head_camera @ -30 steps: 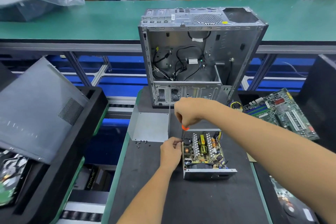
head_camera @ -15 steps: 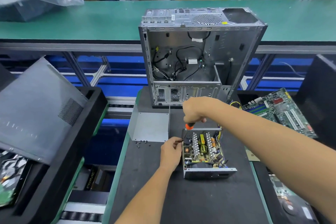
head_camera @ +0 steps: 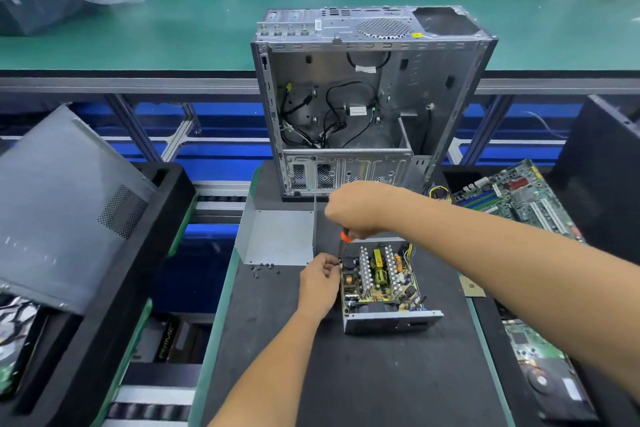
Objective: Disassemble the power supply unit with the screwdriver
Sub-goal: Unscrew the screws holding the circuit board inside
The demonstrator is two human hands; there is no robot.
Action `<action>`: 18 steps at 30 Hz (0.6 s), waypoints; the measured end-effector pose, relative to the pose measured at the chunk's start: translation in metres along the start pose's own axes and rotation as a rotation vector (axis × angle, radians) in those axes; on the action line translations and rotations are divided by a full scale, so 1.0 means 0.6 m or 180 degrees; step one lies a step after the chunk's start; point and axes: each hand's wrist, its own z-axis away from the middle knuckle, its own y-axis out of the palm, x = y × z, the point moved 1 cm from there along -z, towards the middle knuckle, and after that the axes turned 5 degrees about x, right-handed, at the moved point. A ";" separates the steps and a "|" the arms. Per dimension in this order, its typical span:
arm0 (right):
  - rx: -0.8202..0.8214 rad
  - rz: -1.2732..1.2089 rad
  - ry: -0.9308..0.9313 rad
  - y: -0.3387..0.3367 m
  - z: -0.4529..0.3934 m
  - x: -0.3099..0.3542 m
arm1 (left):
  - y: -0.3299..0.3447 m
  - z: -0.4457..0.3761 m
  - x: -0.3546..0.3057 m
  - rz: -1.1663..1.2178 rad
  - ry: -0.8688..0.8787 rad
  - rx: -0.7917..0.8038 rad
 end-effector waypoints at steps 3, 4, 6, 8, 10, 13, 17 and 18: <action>-0.0026 0.0179 -0.0149 -0.021 -0.018 0.020 | 0.000 0.000 0.001 0.0005 -0.0015 0.0058; -0.0010 0.0081 -0.0141 -0.025 -0.021 0.020 | -0.001 0.000 0.001 0.0003 -0.0021 0.0085; 0.0165 -0.0382 0.0154 -0.031 -0.021 0.013 | -0.002 -0.002 0.003 -0.0007 -0.0005 0.0127; 0.0279 -0.1118 0.0525 -0.023 -0.018 0.000 | -0.001 -0.003 0.006 0.0030 0.0015 0.0154; 0.0374 -0.1803 0.0805 -0.018 -0.017 -0.009 | -0.001 -0.004 0.006 0.0061 0.0017 0.0178; 0.0236 -0.2270 0.1068 -0.017 -0.020 -0.007 | -0.002 -0.004 0.005 0.0062 0.0001 0.0206; 0.0200 -0.2595 0.1094 -0.008 -0.010 -0.010 | -0.001 -0.005 0.005 0.0042 -0.0003 0.0204; 0.0279 -0.2576 0.1146 -0.006 -0.007 -0.011 | -0.001 -0.004 0.005 0.0039 -0.0007 0.0207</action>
